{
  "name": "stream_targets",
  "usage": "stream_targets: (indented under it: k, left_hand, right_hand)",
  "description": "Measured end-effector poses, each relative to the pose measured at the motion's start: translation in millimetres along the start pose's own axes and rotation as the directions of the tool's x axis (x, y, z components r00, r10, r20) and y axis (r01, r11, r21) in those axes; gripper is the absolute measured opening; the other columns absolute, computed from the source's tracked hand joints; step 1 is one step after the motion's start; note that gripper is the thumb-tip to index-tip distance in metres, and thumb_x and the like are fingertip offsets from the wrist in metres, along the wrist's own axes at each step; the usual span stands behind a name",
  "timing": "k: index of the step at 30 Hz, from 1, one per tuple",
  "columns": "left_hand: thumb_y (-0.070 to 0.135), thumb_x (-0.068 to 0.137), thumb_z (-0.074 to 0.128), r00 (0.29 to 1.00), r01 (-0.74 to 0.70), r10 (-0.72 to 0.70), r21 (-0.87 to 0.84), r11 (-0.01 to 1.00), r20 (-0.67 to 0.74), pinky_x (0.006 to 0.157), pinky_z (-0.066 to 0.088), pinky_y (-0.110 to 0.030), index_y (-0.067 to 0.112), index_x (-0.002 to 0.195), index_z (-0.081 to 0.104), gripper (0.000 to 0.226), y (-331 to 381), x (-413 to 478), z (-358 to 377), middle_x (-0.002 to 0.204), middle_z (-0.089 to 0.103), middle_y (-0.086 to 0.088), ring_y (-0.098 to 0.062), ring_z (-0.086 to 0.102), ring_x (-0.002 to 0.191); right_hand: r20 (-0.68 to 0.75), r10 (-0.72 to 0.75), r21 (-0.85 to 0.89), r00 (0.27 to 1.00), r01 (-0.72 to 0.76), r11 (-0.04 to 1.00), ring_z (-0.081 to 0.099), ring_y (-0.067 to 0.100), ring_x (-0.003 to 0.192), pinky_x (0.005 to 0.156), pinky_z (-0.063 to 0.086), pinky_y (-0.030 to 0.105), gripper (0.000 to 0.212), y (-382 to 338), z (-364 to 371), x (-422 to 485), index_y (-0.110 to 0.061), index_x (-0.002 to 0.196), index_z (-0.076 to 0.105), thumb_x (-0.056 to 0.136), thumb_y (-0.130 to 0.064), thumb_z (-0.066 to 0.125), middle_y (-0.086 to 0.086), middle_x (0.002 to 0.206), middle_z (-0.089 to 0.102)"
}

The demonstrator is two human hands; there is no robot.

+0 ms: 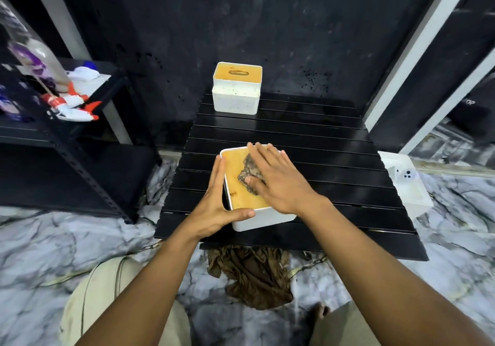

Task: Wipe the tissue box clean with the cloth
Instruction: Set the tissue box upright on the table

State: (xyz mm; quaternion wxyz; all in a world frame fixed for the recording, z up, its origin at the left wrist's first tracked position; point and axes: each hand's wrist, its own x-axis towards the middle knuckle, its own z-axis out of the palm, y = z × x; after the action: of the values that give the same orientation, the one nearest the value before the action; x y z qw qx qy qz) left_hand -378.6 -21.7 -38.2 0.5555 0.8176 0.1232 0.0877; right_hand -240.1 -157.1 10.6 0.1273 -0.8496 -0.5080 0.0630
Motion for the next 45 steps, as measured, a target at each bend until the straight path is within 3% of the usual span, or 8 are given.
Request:
stream_targets:
  k: [5, 11, 19, 27, 36, 39, 42, 45]
  left_hand:
    - [0.060, 0.060, 0.078, 0.999, -0.008, 0.005, -0.065, 0.998, -0.050, 0.103, 0.013, 0.003, 0.036, 0.152, -0.017, 0.135, -3, 4, 6, 0.159, -0.023, 0.021, 0.018, -0.007, 0.140]
    - [0.051, 0.063, 0.080, 0.996, -0.039, 0.032, -0.078, 0.996, -0.088, 0.112, 0.018, -0.008, 0.035, 0.153, -0.015, 0.132, -6, 6, 13, 0.160, -0.021, 0.019, 0.011, -0.003, 0.145]
    - [0.029, 0.083, 0.058, 0.982, 0.017, -0.077, -0.329, 0.944, -0.170, 0.102, 0.022, 0.001, 0.040, 0.152, 0.012, 0.084, 2, 5, 35, 0.159, 0.012, 0.019, 0.021, 0.016, 0.136]
    - [0.031, 0.072, 0.040, 0.933, 0.175, -0.275, -0.374, 0.911, -0.233, 0.105, 0.035, -0.030, 0.033, 0.143, 0.044, 0.072, 16, 14, 23, 0.144, 0.034, 0.012, -0.003, 0.042, 0.124]
    - [0.044, 0.098, 0.049, 0.803, 0.277, -0.395, -0.309, 0.910, -0.445, 0.104, 0.035, -0.031, 0.037, 0.131, 0.059, 0.035, 1, 33, -5, 0.132, 0.051, 0.006, -0.014, 0.048, 0.124]
    - [0.042, 0.099, 0.050, 0.825, 0.258, -0.349, -0.253, 0.932, -0.445, 0.103, 0.035, -0.028, 0.035, 0.129, 0.062, 0.033, 1, 40, -5, 0.133, 0.058, 0.005, -0.012, 0.050, 0.124]
    - [0.035, 0.101, 0.048, 0.846, 0.268, -0.343, -0.230, 0.935, -0.408, 0.095, 0.037, -0.024, 0.030, 0.130, 0.062, 0.033, 12, 50, -3, 0.132, 0.062, 0.007, -0.008, 0.052, 0.119]
    - [0.030, 0.102, 0.044, 0.829, 0.302, -0.331, -0.138, 0.943, -0.451, 0.097, 0.042, -0.027, 0.027, 0.131, 0.062, 0.034, 17, 55, -4, 0.131, 0.063, 0.003, -0.015, 0.056, 0.118]
  right_hand:
    - [-0.063, -0.037, 0.106, 0.997, 0.044, 0.993, 0.009, 0.021, 0.150, 0.123, 0.007, 0.037, 0.063, -17, 7, 28, -0.014, 0.154, 0.016, 0.101, -0.038, 0.042, 0.007, 0.161, 0.020]
    - [0.145, -0.182, 0.394, 0.973, 0.112, 0.912, 0.026, 0.009, 0.144, 0.116, 0.027, 0.032, 0.060, -16, -6, -4, -0.035, 0.147, 0.029, 0.095, -0.030, 0.058, -0.006, 0.156, 0.031]
    - [-0.119, 0.083, 0.083, 0.989, -0.074, 0.994, 0.000, 0.023, 0.151, 0.122, 0.003, 0.043, 0.052, -21, 14, 50, -0.020, 0.148, 0.030, 0.100, -0.037, 0.043, 0.006, 0.162, 0.016]
    - [-0.239, 0.291, -0.131, 0.926, -0.328, 0.935, 0.057, 0.035, 0.108, 0.090, 0.041, 0.045, 0.040, -8, -11, 82, -0.017, 0.133, 0.041, 0.095, -0.025, 0.051, 0.012, 0.129, 0.050]
    - [0.003, 0.610, 0.278, 0.792, -0.587, 0.760, 0.058, 0.029, 0.106, 0.088, 0.049, 0.038, 0.041, 47, -42, 50, -0.019, 0.122, 0.053, 0.088, -0.040, 0.061, 0.008, 0.118, 0.061]
    - [-0.075, 0.481, 0.366, 0.874, -0.425, 0.828, 0.053, 0.028, 0.119, 0.102, 0.044, 0.042, 0.047, 52, -34, 39, -0.021, 0.135, 0.045, 0.093, -0.038, 0.058, 0.007, 0.132, 0.055]
    - [-0.171, 0.072, 0.155, 0.983, -0.045, 0.987, 0.032, 0.023, 0.141, 0.116, 0.027, 0.045, 0.053, 43, -8, 31, -0.026, 0.147, 0.034, 0.098, -0.038, 0.050, 0.000, 0.151, 0.038]
    - [-0.136, -0.012, 0.137, 0.991, 0.031, 0.990, 0.026, 0.017, 0.144, 0.117, 0.019, 0.034, 0.049, 53, -7, 31, -0.029, 0.147, 0.037, 0.100, -0.036, 0.048, -0.005, 0.152, 0.036]
